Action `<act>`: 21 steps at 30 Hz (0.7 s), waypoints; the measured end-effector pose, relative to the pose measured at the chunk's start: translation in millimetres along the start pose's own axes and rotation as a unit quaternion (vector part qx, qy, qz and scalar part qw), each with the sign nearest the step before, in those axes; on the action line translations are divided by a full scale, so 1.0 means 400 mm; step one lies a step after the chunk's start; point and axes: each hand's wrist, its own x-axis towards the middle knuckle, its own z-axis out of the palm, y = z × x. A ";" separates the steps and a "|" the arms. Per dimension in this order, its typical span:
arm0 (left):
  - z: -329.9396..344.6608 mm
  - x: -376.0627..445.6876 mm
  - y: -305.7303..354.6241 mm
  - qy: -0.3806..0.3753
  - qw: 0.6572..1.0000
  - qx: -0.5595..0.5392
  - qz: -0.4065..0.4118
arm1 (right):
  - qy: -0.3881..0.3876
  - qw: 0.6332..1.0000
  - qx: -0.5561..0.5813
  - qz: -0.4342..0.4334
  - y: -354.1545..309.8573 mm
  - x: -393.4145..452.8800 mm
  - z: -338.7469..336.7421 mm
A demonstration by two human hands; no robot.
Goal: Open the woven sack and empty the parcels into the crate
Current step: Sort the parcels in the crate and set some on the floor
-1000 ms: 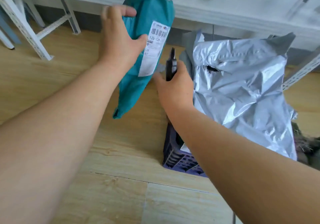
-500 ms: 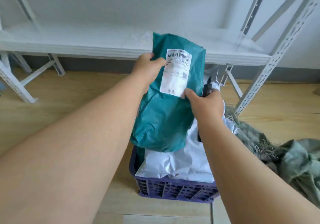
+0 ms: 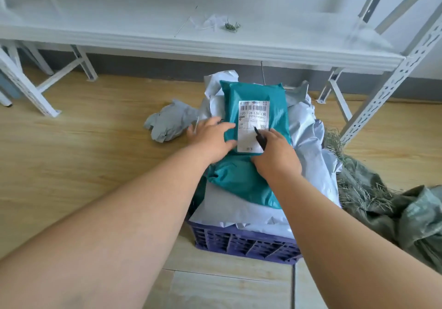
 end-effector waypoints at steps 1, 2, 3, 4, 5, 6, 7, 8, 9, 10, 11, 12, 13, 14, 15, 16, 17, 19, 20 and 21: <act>-0.002 0.003 -0.022 0.073 0.996 -0.048 0.001 | 0.021 1.000 0.015 0.007 -0.016 -0.004 -0.007; -0.006 0.002 -0.043 0.143 0.984 -0.103 -0.014 | 0.050 0.998 0.032 0.012 -0.040 -0.011 -0.015; -0.006 0.001 -0.066 0.184 0.968 -0.162 -0.046 | 0.080 0.996 0.045 0.007 -0.072 -0.019 -0.018; -0.002 -0.008 -0.091 0.189 0.952 -0.225 -0.086 | 0.097 0.994 0.049 -0.012 -0.110 -0.028 -0.013; 0.013 -0.020 -0.120 0.163 0.936 -0.291 -0.115 | 0.093 0.994 0.047 -0.037 -0.153 -0.039 -0.001; 0.029 -0.037 -0.149 0.124 0.922 -0.343 -0.127 | 0.072 0.994 0.046 -0.062 -0.196 -0.051 0.017; 0.045 -0.052 -0.179 0.089 0.913 -0.377 -0.127 | 0.044 0.995 0.046 -0.081 -0.237 -0.064 0.040; 0.061 -0.063 -0.215 0.050 0.908 -0.395 -0.135 | 0.012 0.995 0.044 -0.090 -0.272 -0.076 0.065; 0.068 -0.071 -0.251 0.015 0.905 -0.398 -0.150 | -0.020 0.995 0.039 -0.093 -0.300 -0.089 0.093; 0.070 -0.070 -0.292 -0.008 0.905 -0.390 -0.169 | -0.048 0.994 0.027 -0.091 -0.321 -0.097 0.119; 0.063 -0.058 -0.333 -0.018 0.905 -0.384 -0.182 | -0.075 0.994 0.012 -0.081 -0.341 -0.104 0.141; 0.054 -0.043 -0.374 -0.011 0.902 -0.384 -0.196 | -0.091 0.993 -0.013 -0.070 -0.354 -0.103 0.162; 0.049 -0.022 -0.412 0.008 0.899 -0.382 -0.215 | -0.103 0.992 -0.045 -0.053 -0.366 -0.100 0.177; 0.046 -0.002 -0.446 0.020 0.897 -0.376 -0.230 | -0.106 0.991 -0.076 -0.039 -0.380 -0.092 0.188; 0.052 0.019 -0.475 0.019 0.898 -0.370 -0.238 | -0.109 0.989 -0.096 -0.025 -0.395 -0.084 0.194; 0.056 0.035 -0.493 0.013 0.898 -0.369 -0.238 | -0.114 0.988 -0.099 -0.012 -0.407 -0.070 0.203; 0.060 0.044 -0.503 -0.005 0.899 -0.368 -0.235 | -0.125 0.987 -0.097 -0.003 -0.426 -0.061 0.211; 0.080 0.071 -0.520 -0.042 0.903 -0.362 -0.229 | -0.155 0.983 -0.095 0.010 -0.459 -0.041 0.235; 0.088 0.086 -0.528 -0.049 0.907 -0.353 -0.223 | -0.164 0.981 -0.097 0.020 -0.476 -0.034 0.251; 0.100 0.106 -0.541 -0.049 0.915 -0.336 -0.218 | -0.174 0.979 -0.105 0.027 -0.490 -0.026 0.266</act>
